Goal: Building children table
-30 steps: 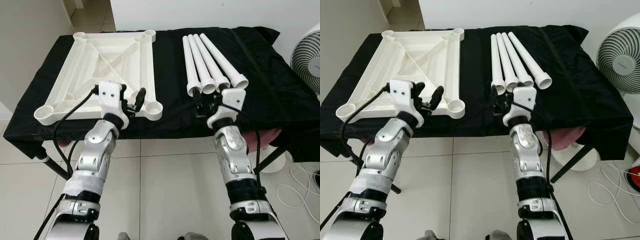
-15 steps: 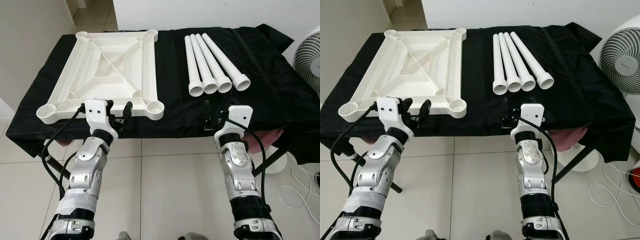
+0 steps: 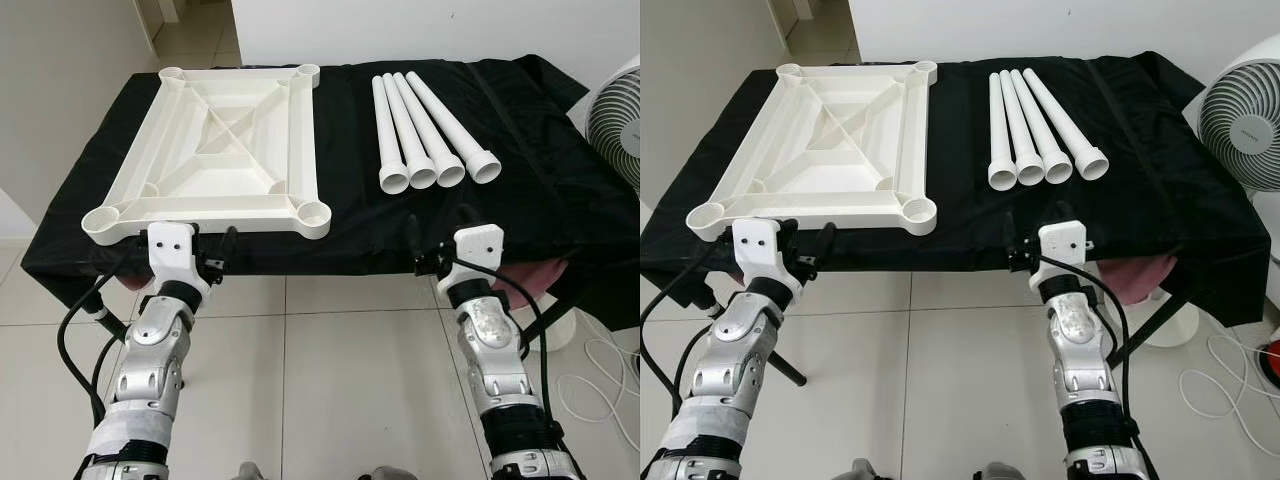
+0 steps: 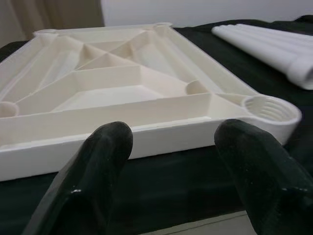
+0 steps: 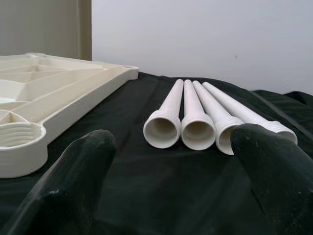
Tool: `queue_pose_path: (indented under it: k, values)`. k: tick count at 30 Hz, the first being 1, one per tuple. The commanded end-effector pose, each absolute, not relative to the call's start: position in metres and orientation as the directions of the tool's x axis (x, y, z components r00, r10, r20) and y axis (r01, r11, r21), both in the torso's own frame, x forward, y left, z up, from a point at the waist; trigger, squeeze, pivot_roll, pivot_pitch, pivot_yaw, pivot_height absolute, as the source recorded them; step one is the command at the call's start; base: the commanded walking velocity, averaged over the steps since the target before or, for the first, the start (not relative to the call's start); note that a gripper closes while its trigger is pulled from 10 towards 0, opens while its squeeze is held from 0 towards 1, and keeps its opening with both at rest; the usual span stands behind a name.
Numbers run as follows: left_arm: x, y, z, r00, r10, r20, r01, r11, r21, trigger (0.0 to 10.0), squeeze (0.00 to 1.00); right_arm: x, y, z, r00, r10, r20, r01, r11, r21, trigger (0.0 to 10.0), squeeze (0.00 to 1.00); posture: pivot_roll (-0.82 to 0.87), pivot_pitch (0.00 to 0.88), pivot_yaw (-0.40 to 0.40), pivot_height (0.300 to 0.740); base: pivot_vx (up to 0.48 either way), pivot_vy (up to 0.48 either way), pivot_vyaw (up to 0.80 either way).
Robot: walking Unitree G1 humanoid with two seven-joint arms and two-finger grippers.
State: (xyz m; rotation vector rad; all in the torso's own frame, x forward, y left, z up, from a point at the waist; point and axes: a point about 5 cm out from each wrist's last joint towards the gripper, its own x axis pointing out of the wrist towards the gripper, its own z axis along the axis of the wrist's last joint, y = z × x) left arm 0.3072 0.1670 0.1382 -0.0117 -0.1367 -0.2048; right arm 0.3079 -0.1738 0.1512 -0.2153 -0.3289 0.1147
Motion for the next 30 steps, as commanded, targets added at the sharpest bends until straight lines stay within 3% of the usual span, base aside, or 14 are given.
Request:
queue_pose_path:
  k: [1,5,15,30]
  values:
    - [0.308,0.171,0.138,0.976,-0.166,0.143,0.169,0.986,-0.003,10.0,0.00,0.309,-0.176,0.149,0.944,0.133,0.301,-0.069,0.974,-0.216,10.0,0.00,-0.12,0.006,0.071,0.740,0.000,0.000,0.00]
    - [0.304,0.175,0.136,0.980,-0.134,0.146,0.138,0.990,-0.017,10.0,0.00,0.305,-0.171,0.145,0.947,0.097,0.305,-0.051,0.986,-0.157,10.0,0.00,-0.12,0.008,0.067,0.740,0.000,0.000,0.00]
    - [0.308,0.186,0.142,0.979,-0.105,0.174,0.106,0.994,0.004,10.0,0.00,0.311,-0.170,0.150,0.940,0.088,0.329,-0.037,0.987,-0.158,10.0,0.00,-0.12,0.014,0.063,0.740,0.000,0.000,0.00]
    - [0.307,0.179,0.141,0.978,-0.099,0.186,0.104,0.994,-0.016,10.0,0.00,0.316,-0.168,0.159,0.930,0.099,0.353,-0.036,0.983,-0.183,10.0,0.00,-0.13,0.015,0.053,0.740,0.000,0.000,0.00]
